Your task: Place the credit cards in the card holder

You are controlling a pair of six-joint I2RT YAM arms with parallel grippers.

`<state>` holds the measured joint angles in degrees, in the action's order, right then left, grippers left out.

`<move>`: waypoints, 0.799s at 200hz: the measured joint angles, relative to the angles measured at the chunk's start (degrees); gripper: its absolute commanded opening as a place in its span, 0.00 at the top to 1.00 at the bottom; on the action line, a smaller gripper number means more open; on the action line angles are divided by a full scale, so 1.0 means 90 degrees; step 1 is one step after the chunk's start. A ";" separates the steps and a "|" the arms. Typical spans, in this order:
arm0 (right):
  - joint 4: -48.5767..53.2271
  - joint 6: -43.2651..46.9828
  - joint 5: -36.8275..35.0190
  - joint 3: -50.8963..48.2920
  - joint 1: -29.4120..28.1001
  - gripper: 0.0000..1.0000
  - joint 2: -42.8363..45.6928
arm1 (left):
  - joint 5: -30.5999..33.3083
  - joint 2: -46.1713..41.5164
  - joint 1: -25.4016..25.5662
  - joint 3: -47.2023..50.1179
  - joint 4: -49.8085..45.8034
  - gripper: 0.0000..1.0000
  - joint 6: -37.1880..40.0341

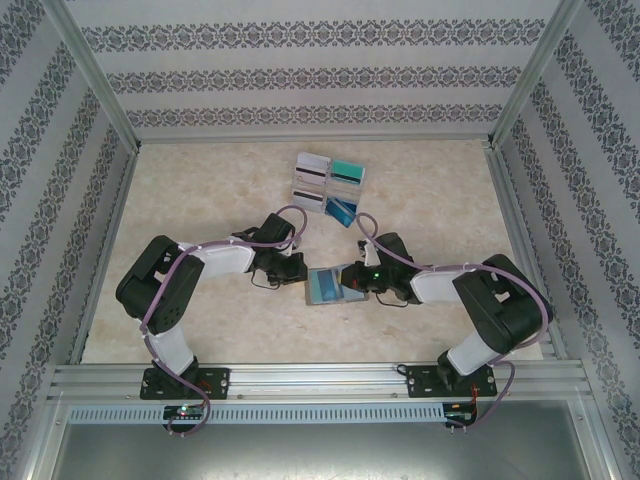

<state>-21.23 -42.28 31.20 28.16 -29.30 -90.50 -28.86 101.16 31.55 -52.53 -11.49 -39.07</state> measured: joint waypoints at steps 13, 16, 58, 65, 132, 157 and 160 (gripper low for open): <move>0.0000 0.0000 0.0007 0.0092 -0.0078 1.00 -0.0080 | 0.0000 0.0000 0.0000 0.0000 0.0000 0.91 0.0000; 0.0000 -0.0002 0.0019 0.0109 -0.0097 1.00 -0.0095 | 0.0000 0.0000 0.0000 0.0000 0.0000 0.91 0.0000; 0.0007 0.0002 0.0221 0.0355 -0.0136 1.00 -0.0408 | 0.0002 0.0000 -0.0002 0.0000 0.0000 0.91 -0.0002; 0.0010 0.0000 0.0284 0.0423 -0.0151 1.00 -0.0512 | 0.0010 0.0000 -0.0002 0.0000 -0.0002 0.91 -0.0002; 0.0469 0.0129 0.0597 0.0736 -0.0078 0.78 -0.0614 | 0.0100 -0.0036 -0.0005 0.0002 -0.0085 0.88 0.0002; 0.1392 0.0532 0.0610 0.1052 -0.0049 0.71 -0.0175 | 0.0197 -0.0160 0.0002 0.0007 -0.0253 0.62 0.0066; 0.1518 0.0585 0.0614 0.1105 -0.0046 0.70 -0.0097 | 0.0219 -0.0199 0.0002 0.0007 -0.0294 0.61 0.0085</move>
<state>-7.57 -37.01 36.73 38.11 -29.71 -91.37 -26.89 99.37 31.57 -52.47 -14.13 -38.30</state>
